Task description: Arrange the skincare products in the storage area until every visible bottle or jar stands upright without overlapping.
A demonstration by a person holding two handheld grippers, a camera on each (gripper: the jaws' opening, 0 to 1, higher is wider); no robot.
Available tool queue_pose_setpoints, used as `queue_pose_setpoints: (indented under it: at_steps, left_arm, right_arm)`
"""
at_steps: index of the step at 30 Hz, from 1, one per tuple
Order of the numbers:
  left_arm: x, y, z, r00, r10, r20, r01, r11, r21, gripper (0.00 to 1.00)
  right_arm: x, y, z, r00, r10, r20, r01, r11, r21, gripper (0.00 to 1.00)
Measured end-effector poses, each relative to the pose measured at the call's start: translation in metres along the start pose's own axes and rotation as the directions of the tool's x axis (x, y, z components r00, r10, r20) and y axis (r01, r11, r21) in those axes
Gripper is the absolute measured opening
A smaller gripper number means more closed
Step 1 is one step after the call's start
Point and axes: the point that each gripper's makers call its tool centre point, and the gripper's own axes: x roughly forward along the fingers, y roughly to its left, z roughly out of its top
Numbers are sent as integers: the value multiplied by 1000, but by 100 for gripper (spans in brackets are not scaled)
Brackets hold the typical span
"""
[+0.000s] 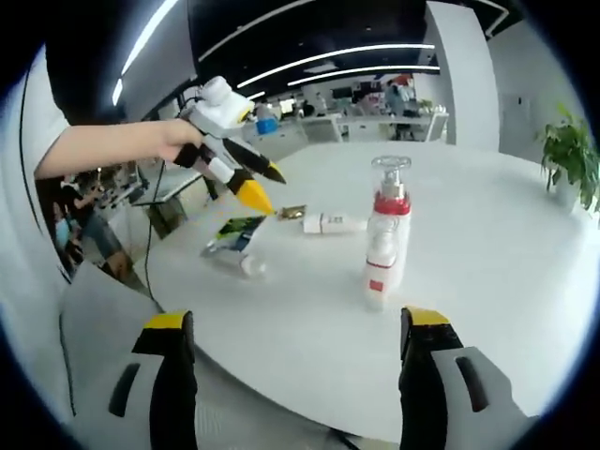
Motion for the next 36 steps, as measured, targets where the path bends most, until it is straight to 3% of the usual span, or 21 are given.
queue_pose_setpoints:
  at_steps: [5, 16, 17, 19, 27, 31, 36]
  left_arm:
    - [15, -1, 14, 1000, -10, -14, 10, 1000, 15, 80]
    - [42, 6, 17, 996, -34, -82, 37, 999, 35, 77]
    - [51, 16, 22, 996, -32, -79, 35, 999, 36, 77]
    - [57, 19, 24, 996, -37, -79, 40, 999, 36, 76]
    - [82, 18, 27, 989, -69, -130, 76, 996, 45, 75]
    - [96, 27, 27, 985, -81, -153, 89, 995, 49, 75]
    - [97, 20, 30, 982, -80, -171, 90, 995, 50, 74]
  right_arm:
    - [1, -1, 1, 1000, -11, 4, 11, 1000, 14, 90]
    - [-2, -8, 2, 999, -44, 20, 43, 998, 38, 89]
    - [-2, -8, 2, 999, -45, 19, 44, 998, 36, 89]
    - [-2, -8, 2, 999, -47, 18, 47, 998, 37, 89]
    - [-4, -10, 2, 998, -55, 23, 53, 997, 55, 88]
    - [-4, -11, 2, 998, -55, 24, 54, 997, 60, 88]
    - [-3, -12, 0, 998, -55, 22, 53, 996, 66, 88]
